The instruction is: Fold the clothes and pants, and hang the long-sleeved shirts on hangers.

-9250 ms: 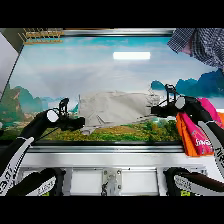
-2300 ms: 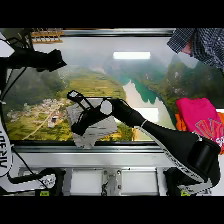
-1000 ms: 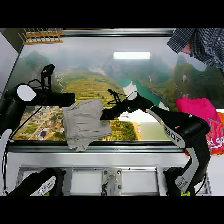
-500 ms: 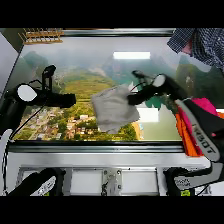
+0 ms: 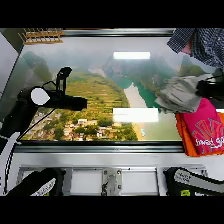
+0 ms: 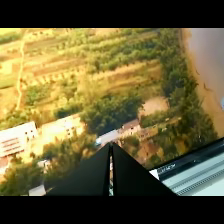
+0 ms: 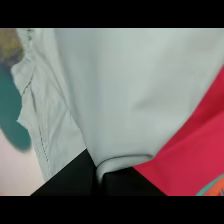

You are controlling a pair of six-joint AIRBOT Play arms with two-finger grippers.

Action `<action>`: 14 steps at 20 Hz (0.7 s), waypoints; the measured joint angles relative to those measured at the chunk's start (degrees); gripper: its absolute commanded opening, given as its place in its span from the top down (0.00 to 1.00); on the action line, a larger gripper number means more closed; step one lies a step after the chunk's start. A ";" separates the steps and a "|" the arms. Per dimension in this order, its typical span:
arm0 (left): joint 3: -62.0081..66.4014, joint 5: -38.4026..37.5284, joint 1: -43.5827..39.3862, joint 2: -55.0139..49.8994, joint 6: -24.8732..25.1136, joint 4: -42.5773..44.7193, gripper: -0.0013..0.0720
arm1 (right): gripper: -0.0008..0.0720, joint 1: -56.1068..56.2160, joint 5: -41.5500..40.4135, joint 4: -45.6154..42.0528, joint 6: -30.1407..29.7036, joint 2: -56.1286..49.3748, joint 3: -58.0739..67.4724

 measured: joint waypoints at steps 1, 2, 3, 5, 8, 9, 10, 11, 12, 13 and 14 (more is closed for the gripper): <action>0.00 0.15 -0.39 0.00 0.00 0.02 0.98 | 0.96 -2.21 0.04 0.50 0.42 1.16 0.00; 0.00 0.26 -0.68 0.00 0.00 0.02 0.98 | 0.96 -4.24 0.07 0.92 1.22 2.43 0.00; 0.00 0.28 -0.87 0.00 0.07 0.02 0.98 | 0.96 -5.86 0.09 1.18 1.86 3.58 -0.02; 0.00 0.35 -1.09 0.00 0.09 0.04 0.98 | 0.96 -8.41 0.33 0.79 3.69 6.19 -0.22; -0.02 0.48 -1.27 0.00 0.09 0.07 0.98 | 0.96 -10.05 1.68 -3.02 6.56 9.51 -1.55; -0.02 0.50 -1.27 0.00 0.09 0.09 0.98 | 0.96 -10.32 2.38 -4.35 7.06 10.36 -2.38; -0.02 0.48 -1.29 0.00 0.09 0.13 0.98 | 0.96 -10.54 3.26 -5.92 7.67 11.26 -3.58; -0.02 0.50 -1.29 0.00 0.09 0.28 0.98 | 0.96 -10.69 4.13 -7.50 8.15 12.09 -4.94; -0.02 0.50 -1.29 0.00 0.07 0.31 0.98 | 0.96 -10.78 4.90 -8.90 8.87 12.83 -6.38; -0.02 0.50 -1.29 0.00 0.07 0.46 0.98 | 0.96 -10.84 5.66 -10.16 9.38 13.66 -8.04; -0.02 0.50 -1.29 0.00 0.09 0.46 0.98 | 0.96 -10.88 6.25 -11.41 9.77 14.43 -9.70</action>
